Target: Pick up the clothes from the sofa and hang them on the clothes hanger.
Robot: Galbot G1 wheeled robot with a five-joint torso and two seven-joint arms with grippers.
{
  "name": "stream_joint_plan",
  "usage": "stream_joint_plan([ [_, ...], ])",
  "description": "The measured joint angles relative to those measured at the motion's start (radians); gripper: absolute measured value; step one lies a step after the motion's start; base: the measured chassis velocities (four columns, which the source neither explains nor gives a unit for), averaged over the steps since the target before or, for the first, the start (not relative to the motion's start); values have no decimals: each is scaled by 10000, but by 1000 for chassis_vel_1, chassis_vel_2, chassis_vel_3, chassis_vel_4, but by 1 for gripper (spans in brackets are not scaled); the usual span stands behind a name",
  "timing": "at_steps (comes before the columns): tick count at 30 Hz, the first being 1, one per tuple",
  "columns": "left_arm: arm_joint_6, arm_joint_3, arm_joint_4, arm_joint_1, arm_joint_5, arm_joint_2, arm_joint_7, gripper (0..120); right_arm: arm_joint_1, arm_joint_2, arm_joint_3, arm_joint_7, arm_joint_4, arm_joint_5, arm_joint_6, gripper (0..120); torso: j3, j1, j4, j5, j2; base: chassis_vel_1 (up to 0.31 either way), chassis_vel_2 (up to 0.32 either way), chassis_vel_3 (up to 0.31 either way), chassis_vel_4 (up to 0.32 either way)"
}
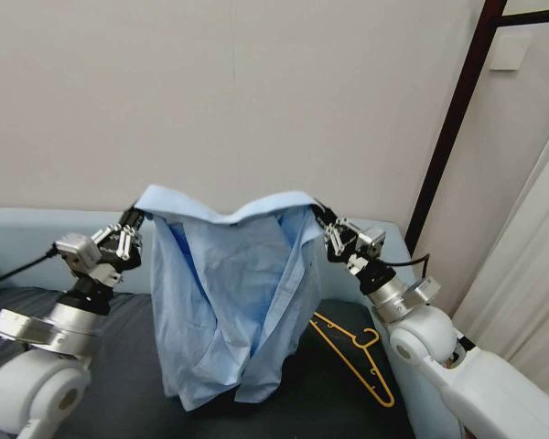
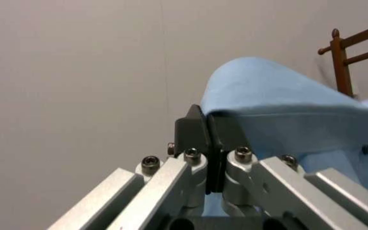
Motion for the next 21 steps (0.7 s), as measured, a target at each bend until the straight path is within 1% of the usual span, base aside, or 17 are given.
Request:
stream_joint_plan([
  [2,648,-597,-540,23,-173,798,-772,0,447,-297,90,263,442,304,-304,0,-1,0,0,2,1,0,0,0,0],
  [3,995,-692,-757,172,154,970,-1207,0,383,-427,162,375,627,270,-424,0,-1,1,0,4,1,0,0,0,0],
  [4,1165,-631,-860,355,571,977,-1557,0,159,-491,184,418,724,79,-458,0,-1,0,-1,3,1,0,0,0,0],
  [5,1165,-631,-860,355,571,977,-1557,0,159,-491,184,418,724,79,-458,0,-1,0,-1,3,1,0,0,0,0],
  [7,1356,-215,-780,831,1634,631,-1932,0,-650,-405,61,439,570,-710,-376,0,-1,0,-3,4,1,0,0,0,0],
  [10,1710,182,-477,1612,3131,-352,-1699,0,-1694,32,-509,477,-188,-2073,-212,0,0,0,-5,4,0,0,0,0,0],
  [11,1710,182,-477,1612,3131,-352,-1699,0,-1694,32,-509,477,-188,-2073,-212,0,0,0,-5,4,0,0,0,0,0],
  [12,1799,182,-438,1884,3473,-688,-1591,0,-1863,221,-736,483,-527,-2478,-168,0,0,0,-4,3,0,0,0,0,0],
  [15,1977,218,-314,2487,4159,-1430,-1028,0,-2202,775,-1239,485,-1391,-3298,-98,0,0,-1,9,6,0,0,0,0,0],
  [16,1977,218,-314,2487,4159,-1430,-1028,0,-2202,775,-1239,485,-1391,-3298,-98,0,0,-1,9,6,0,0,0,0,0],
  [18,2060,292,-174,2674,4551,-1819,-640,0,-2330,1173,-1451,429,-1841,-3681,-82,0,0,0,-6,4,0,0,0,0,0],
  [20,2087,239,-48,2928,4996,-2134,-169,0,-2318,1579,-1630,367,-2210,-3906,-68,0,0,0,-1,5,0,0,0,0,0],
  [21,2087,239,-48,2928,4996,-2134,-169,0,-2318,1579,-1630,367,-2210,-3906,-68,0,0,0,-1,5,0,0,0,0,0],
])
